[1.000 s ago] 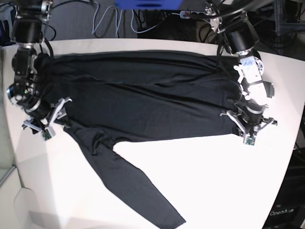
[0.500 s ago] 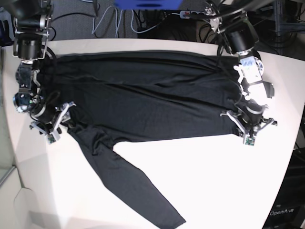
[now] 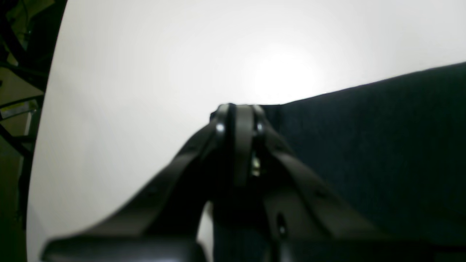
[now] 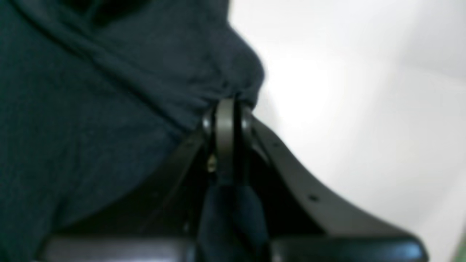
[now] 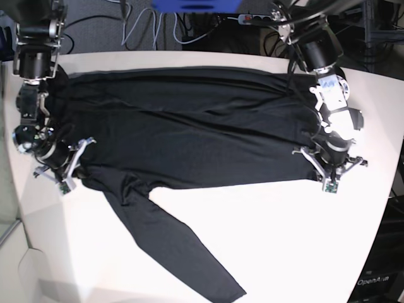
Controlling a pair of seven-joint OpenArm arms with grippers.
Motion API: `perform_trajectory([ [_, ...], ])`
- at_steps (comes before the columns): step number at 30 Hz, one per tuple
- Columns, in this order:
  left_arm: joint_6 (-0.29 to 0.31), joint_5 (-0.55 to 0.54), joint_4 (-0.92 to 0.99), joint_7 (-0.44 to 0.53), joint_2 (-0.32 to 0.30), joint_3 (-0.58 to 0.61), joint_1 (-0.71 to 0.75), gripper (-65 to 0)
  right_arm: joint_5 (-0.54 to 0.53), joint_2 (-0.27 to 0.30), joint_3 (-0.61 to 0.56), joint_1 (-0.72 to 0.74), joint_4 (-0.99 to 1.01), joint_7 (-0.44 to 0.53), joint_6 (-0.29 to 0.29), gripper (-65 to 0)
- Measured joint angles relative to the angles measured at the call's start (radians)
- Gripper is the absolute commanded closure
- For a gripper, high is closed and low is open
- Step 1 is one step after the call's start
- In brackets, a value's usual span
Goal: Fold the T-shirt properly
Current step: 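Lift the grasped edge with both grippers and fold it over the shirt body, then drag the folded shirt toward the arms with both grippers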
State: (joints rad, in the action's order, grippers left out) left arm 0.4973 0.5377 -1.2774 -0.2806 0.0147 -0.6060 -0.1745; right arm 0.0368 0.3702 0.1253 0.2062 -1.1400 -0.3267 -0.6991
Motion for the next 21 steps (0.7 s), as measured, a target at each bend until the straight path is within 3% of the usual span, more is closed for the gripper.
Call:
perform_trajectory([
  [11, 0.0, -0.004, -0.039, 0.002, 0.001, 0.0, 0.027, 0.0, -0.004, -0.017, 0.043, -0.19, -0.282, -0.001, -0.002, 0.0],
  [21, 0.003, -0.004, -0.114, -0.006, 0.016, -0.003, 0.069, 0.0, -0.006, -0.016, 0.117, -0.254, -0.327, 0.002, -0.003, 0.0],
])
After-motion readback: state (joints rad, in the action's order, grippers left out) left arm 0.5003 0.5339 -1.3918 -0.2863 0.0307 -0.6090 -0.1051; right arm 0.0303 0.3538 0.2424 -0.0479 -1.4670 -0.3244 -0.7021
